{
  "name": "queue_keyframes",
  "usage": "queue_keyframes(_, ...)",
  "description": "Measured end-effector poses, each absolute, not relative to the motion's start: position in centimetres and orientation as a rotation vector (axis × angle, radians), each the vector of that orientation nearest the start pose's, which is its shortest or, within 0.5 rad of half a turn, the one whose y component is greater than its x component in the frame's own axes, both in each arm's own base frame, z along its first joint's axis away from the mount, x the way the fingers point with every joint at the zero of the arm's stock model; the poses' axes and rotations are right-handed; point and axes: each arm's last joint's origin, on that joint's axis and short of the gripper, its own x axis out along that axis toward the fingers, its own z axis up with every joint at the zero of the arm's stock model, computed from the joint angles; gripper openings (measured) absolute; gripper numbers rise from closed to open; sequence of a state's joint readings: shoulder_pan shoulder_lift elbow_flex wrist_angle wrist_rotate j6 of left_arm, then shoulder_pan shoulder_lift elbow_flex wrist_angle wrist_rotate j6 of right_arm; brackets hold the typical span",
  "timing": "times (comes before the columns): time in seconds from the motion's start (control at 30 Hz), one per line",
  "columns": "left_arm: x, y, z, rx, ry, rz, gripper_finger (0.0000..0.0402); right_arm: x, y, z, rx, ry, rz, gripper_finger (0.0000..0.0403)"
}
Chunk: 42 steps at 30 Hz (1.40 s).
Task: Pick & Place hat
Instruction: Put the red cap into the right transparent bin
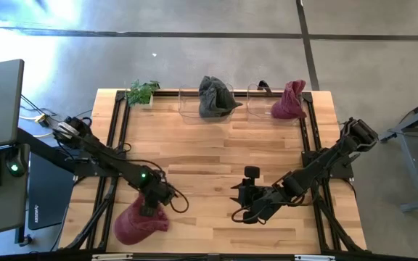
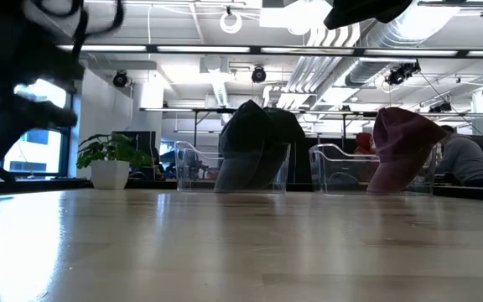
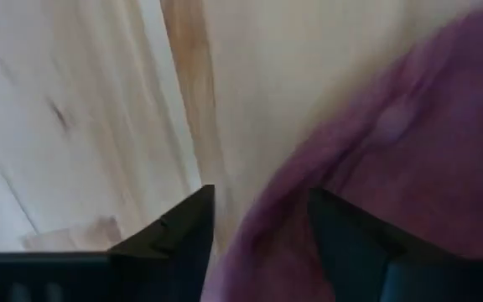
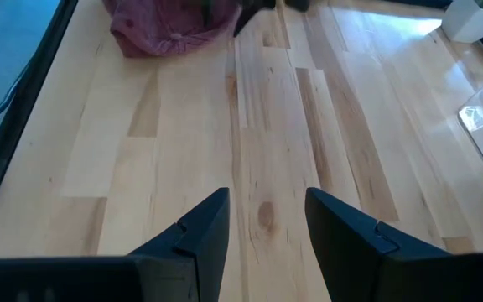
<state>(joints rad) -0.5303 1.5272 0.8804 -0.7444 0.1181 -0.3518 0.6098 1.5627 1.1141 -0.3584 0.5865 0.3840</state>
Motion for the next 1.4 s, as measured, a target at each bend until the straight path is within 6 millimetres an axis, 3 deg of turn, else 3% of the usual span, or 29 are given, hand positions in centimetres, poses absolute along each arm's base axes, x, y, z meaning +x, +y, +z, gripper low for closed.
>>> queue_keyframes(0.1,21.6,-13.4,15.9,0.053,1.508,-0.330,0.0201,27.8,17.5,24.9,-0.085,0.653,-0.105,0.0154)
queue_keyframes(0.23,21.7,-13.4,14.6,0.129,1.533,-0.354,0.0174,27.8,17.5,24.9,-0.086,0.655,-0.105,0.0154)
queue_keyframes(0.33,21.9,-13.5,14.4,0.155,1.529,-0.396,0.0118,27.8,17.5,24.9,-0.088,0.655,-0.108,0.0154)
queue_keyframes(0.43,22.5,-13.6,14.9,0.142,1.515,-0.408,0.0033,27.8,17.5,24.9,-0.089,0.656,-0.109,0.0154)
queue_keyframes(0.53,23.9,-13.9,16.7,0.117,1.453,-0.405,0.0014,27.8,17.4,24.8,-0.095,0.660,-0.110,0.0154)
queue_keyframes(0.67,25.6,-13.5,20.6,0.289,1.310,-0.253,0.0003,27.7,17.4,24.8,-0.102,0.666,-0.114,0.0153)
queue_keyframes(0.9,28.9,-10.5,28.3,0.641,1.012,0.299,0.0002,27.6,17.3,24.6,-0.112,0.683,-0.118,0.0154)
queue_keyframes(1.0,29.8,-9.7,29.7,0.672,0.897,0.484,0.0001,27.4,17.1,24.4,-0.123,0.712,-0.130,0.0153)
queue_keyframes(1.13,30.2,-9.9,27.8,0.641,0.839,0.507,0.0001,27.0,17.0,24.1,-0.112,0.750,-0.154,0.0153)
queue_keyframes(1.4,29.8,-13.6,18.2,0.434,0.796,0.118,0.0000,26.9,17.3,24.1,-0.081,0.734,-0.175,0.0150)
